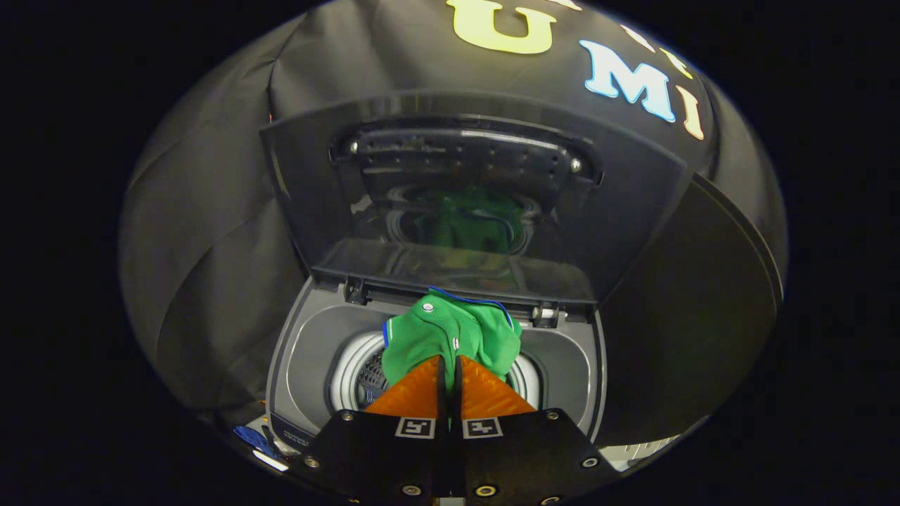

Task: Put the clothes into the washing machine and then close the washing machine lid.

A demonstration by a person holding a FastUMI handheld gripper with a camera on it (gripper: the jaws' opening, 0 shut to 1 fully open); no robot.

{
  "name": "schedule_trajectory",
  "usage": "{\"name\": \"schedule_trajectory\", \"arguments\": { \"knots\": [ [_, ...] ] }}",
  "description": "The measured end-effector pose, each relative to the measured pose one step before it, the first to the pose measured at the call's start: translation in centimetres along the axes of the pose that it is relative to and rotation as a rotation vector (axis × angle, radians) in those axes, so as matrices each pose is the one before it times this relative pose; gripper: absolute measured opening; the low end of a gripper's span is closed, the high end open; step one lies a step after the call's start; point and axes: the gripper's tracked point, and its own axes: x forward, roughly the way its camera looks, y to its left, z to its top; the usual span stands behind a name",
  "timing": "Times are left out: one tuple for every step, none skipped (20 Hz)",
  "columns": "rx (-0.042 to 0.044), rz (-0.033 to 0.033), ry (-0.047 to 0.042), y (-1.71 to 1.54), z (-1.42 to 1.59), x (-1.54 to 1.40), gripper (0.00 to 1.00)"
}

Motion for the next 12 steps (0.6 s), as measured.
{"name": "schedule_trajectory", "arguments": {
  "knots": [
    [-0.00127,0.00964,0.01231,0.089,-0.568,0.541,0.00],
    [-0.00274,0.01145,0.00914,0.157,-0.585,0.547,0.00],
    [-0.00458,0.02076,0.00392,0.306,-0.398,0.472,0.00],
    [-0.00612,0.01041,0.00789,0.213,-0.564,0.333,0.00],
    [-0.00867,0.00488,0.01376,0.034,-0.703,0.369,0.00],
    [-0.00655,0.00429,0.01300,0.164,-0.655,0.534,0.00],
    [-0.00567,0.00514,0.00806,0.110,-0.457,0.406,0.00],
    [-0.00810,0.00544,0.00819,0.085,-0.635,0.194,0.00],
    [-0.01030,0.00387,0.01187,-0.062,-0.629,0.227,0.00],
    [-0.01077,0.00370,0.01208,0.151,-0.740,0.267,0.00],
    [-0.00880,0.00313,0.01326,0.090,-0.597,0.259,0.00],
    [-0.00877,-0.00567,0.01101,0.021,-0.657,0.213,0.00]
  ]
}}
